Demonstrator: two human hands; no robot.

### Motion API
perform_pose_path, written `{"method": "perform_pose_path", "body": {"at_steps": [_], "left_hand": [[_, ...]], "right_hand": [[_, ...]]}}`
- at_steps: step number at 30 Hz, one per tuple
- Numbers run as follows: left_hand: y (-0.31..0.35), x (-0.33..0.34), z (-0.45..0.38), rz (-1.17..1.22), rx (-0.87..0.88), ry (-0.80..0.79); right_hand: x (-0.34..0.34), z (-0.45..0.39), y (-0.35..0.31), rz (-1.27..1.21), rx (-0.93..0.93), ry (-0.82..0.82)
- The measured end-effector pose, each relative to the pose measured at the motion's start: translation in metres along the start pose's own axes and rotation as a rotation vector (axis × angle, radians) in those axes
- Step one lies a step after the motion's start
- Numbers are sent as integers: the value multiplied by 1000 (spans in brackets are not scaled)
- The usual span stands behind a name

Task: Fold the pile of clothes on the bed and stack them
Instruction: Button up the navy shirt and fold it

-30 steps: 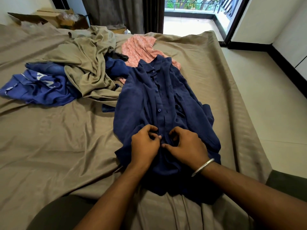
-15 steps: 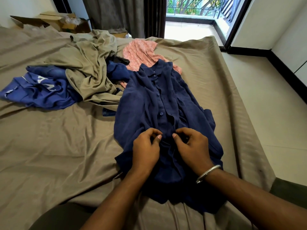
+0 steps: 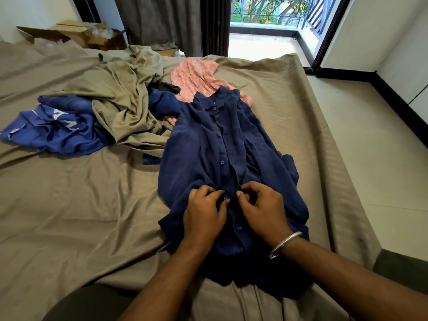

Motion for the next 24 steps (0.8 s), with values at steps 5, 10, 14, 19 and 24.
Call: {"method": "perform_pose_path", "body": {"at_steps": [5, 10, 14, 19, 24], "left_hand": [[2, 3, 3, -8, 32, 2], [6, -10, 2, 93, 33, 79], [20, -29, 4, 151, 87, 168], [22, -26, 3, 276, 144, 111], [18, -20, -2, 468, 32, 27]], "right_hand": [[-4, 1, -2, -40, -27, 41], [-13, 1, -6, -19, -45, 156], [-16, -1, -17, 28, -157, 137], [-9, -3, -19, -25, -235, 29], [-4, -5, -11, -69, -153, -29]]}}
Point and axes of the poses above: each hand's wrist, its own z-axis away from the middle knuckle, its own x-axis out of the palm, y = z × x, the point moved 6 cm from there along -z, towards the middle knuckle, and after that the axes turned 12 degrees about -y, right-handed, at the moved point
